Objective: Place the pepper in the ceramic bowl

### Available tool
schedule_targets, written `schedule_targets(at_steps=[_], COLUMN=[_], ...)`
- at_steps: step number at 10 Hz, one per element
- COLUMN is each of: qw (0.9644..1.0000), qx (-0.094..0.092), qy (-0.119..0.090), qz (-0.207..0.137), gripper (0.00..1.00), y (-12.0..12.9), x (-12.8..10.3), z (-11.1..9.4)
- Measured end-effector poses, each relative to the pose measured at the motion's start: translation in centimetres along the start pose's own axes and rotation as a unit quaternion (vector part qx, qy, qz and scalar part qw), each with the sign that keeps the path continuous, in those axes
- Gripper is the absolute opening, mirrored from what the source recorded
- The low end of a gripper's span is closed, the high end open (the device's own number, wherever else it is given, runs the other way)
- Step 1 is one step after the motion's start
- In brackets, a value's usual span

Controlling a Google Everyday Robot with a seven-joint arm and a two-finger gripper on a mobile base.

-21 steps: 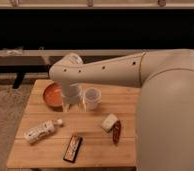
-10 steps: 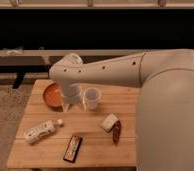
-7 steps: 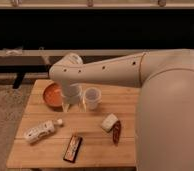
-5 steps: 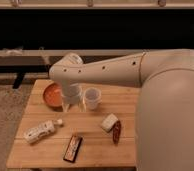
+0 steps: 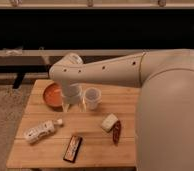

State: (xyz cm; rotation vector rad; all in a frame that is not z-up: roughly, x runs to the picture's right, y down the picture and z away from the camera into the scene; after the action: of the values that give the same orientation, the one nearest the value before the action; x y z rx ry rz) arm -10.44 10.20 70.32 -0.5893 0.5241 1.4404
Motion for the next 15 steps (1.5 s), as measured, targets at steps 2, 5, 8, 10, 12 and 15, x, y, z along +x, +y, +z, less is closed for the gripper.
schedule_targets(at_steps=[2,5,8,10,12,15], qw=[1.0000,0.9999,0.9977,0.9945,0.9892,0.9848], qx=[0.000,0.003,0.008,0.011,0.010,0.001], qy=[0.000,0.003,0.006,0.013,0.025,0.039], qz=[0.000,0.012,0.067,0.104,0.144,0.169], gripper=[0.65,0.65,0.65,0.65,0.65,0.65], y=[0.0,-0.5,-6.4,-10.9,-15.3,-18.7], x=[0.0,-0.1,-0.7,0.0,0.7,1.2], z=[0.0,0.5,2.6,3.9,5.9,8.4])
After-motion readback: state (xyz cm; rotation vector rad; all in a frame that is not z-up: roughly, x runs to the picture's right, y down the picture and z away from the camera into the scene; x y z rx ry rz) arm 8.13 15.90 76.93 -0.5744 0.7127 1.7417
